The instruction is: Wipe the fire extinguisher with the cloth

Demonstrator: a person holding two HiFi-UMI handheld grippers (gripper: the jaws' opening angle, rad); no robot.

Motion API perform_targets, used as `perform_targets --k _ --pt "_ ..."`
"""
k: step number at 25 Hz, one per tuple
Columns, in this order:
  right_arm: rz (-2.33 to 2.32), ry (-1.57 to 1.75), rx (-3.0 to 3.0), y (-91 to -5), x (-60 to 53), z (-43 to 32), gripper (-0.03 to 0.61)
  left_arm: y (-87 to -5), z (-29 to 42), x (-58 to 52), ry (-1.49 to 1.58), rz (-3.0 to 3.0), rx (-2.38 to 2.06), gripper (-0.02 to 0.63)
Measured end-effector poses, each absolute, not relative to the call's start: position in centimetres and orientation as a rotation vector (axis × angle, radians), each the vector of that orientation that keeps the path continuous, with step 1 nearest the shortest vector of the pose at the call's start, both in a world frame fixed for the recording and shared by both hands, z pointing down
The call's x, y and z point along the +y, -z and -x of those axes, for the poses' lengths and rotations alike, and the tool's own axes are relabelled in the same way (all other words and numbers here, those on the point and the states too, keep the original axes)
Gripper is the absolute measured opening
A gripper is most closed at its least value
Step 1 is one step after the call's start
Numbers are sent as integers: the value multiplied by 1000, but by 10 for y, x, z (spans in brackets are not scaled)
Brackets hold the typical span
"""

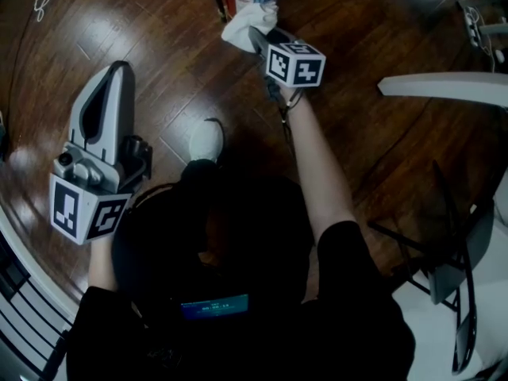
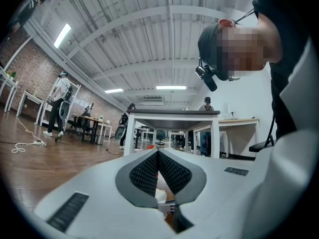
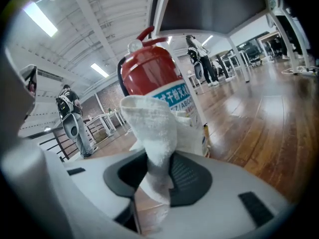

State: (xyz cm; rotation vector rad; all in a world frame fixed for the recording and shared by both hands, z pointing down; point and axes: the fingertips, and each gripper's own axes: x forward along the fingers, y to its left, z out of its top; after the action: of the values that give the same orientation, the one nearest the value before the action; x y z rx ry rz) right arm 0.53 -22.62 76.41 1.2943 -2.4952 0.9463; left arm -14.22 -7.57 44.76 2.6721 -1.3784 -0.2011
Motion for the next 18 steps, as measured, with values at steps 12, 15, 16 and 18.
perform_targets --k 12,15,16,18 --pt "-1281 -673 -2848 -594 -222 10 140 -443 136 -72 236 -2678 -1358 3" --pt "-1278 -622 -2906 -559 -226 15 140 -442 135 -72 237 -2679 -1360 3" --pt "-1277 -607 -2921 -549 -227 17 140 -442 135 -72 235 -2680 -1360 3" --pt "-1275 -590 -2949 -533 -229 21 140 -443 136 -72 233 -2678 -1363 3"
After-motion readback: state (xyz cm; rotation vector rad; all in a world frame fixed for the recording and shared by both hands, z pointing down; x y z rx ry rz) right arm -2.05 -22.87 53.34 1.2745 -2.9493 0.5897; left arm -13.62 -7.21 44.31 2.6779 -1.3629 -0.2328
